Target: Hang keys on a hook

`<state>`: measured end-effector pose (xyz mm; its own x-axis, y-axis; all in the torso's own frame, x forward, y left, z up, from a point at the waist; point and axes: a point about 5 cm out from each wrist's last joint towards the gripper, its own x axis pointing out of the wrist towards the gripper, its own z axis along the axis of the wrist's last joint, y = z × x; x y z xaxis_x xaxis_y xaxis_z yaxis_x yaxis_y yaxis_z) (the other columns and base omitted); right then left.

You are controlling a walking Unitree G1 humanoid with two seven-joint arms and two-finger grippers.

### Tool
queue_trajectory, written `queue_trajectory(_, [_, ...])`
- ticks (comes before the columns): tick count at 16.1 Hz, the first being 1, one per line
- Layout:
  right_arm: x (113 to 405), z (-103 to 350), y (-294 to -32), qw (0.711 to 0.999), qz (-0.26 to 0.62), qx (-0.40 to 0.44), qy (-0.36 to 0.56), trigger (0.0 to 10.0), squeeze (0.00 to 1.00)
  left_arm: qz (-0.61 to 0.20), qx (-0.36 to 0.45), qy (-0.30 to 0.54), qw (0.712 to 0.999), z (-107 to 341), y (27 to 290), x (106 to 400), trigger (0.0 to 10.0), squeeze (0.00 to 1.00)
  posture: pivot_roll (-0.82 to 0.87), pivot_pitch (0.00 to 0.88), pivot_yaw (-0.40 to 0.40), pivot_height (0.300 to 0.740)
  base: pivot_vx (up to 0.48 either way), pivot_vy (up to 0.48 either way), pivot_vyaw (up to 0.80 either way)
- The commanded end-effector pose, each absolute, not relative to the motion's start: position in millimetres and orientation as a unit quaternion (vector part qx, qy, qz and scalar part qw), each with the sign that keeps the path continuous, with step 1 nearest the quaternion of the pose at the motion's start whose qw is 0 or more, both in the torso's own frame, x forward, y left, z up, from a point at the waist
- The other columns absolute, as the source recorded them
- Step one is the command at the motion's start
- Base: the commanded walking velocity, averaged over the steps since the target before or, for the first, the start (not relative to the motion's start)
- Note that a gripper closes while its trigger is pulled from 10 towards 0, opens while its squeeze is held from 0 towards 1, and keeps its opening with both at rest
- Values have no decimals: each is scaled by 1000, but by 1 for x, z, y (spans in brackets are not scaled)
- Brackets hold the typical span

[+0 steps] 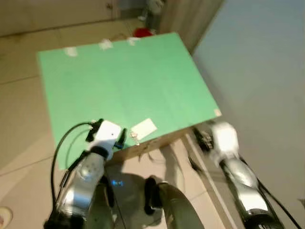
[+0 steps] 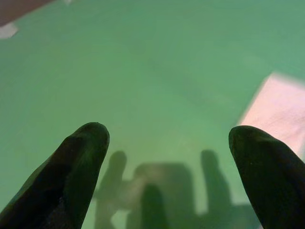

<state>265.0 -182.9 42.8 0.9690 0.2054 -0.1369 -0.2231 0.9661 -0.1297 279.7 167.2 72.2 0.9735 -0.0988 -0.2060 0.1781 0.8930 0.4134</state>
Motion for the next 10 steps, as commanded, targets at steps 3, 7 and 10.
queue_trajectory(3, [182,42,-231,984,75,-106,124,10000,0,-84,230,125,961,46,164,289,10000,0,-256,305,-244,736,0,0,0])
queue_trajectory(7, [137,48,-236,978,68,-102,166,10000,0,-126,224,95,962,53,145,302,10000,0,-306,325,-256,736,0,0,0])
queue_trajectory(10, [136,59,-228,977,69,-94,176,10000,0,-194,229,86,950,46,125,302,10000,0,-328,325,-257,736,0,0,0])
